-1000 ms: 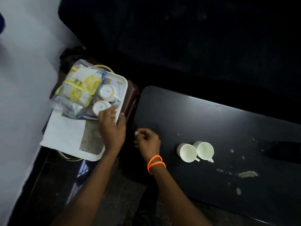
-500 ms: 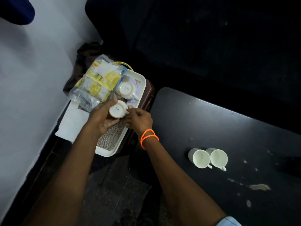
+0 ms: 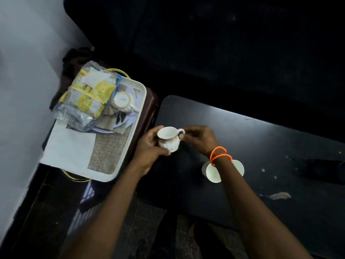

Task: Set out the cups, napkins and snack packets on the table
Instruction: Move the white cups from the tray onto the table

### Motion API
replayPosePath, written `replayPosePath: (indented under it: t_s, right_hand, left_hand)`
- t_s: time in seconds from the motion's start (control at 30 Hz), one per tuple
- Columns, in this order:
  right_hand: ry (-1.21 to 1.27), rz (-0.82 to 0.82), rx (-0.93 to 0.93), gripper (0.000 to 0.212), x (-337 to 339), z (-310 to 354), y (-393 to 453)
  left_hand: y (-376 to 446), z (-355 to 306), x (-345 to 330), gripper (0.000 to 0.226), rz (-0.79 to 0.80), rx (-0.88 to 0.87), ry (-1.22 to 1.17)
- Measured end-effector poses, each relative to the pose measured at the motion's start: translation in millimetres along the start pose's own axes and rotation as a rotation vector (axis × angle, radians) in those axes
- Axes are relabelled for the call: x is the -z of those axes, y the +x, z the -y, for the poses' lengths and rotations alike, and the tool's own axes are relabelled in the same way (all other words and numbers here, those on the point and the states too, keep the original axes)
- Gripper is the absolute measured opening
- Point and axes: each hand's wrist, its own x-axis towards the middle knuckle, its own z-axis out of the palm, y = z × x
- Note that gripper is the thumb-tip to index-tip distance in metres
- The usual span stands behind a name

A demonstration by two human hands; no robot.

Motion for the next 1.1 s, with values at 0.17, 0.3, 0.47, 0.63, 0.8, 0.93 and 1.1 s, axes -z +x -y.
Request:
replayPosePath:
  t_s: [0.17, 0.3, 0.47, 0.63, 0.8, 0.93, 1.1]
  right_hand:
    - [-0.485, -0.12, -0.069, 0.022, 42, -40, -4]
    - [-0.57, -0.138, -0.048, 0.019, 50, -62, -13]
    - [-0.643, -0.163, 0.011, 0.017, 48, -79, -20]
    - [-0.652, -0.151, 0.07, 0.025, 52, -89, -24]
    - [-0.669, -0.107, 0.058, 0.035, 57, -92, -23]
    - [-0.655, -0.145, 0.049, 0.037, 56, -79, -15]
    - [-0.539, -0.206, 0.093, 0.028, 28, -24, 13]
  left_hand:
    - [1, 55, -68, 0.087, -0.001, -0.085, 0.143]
    - [-3, 75, -88, 0.072, -0.057, -0.25, 0.365]
    - [-11, 88, -98, 0.069, -0.107, -0.39, 0.591]
    - [-15, 95, -100, 0.079, -0.089, -0.396, 0.657]
    - [-18, 101, -99, 0.082, -0.043, -0.349, 0.682]
    - [-19, 96, -91, 0.088, 0.026, -0.291, 0.672]
    - [-7, 47, -42, 0.071, 0.003, -0.361, 0.691]
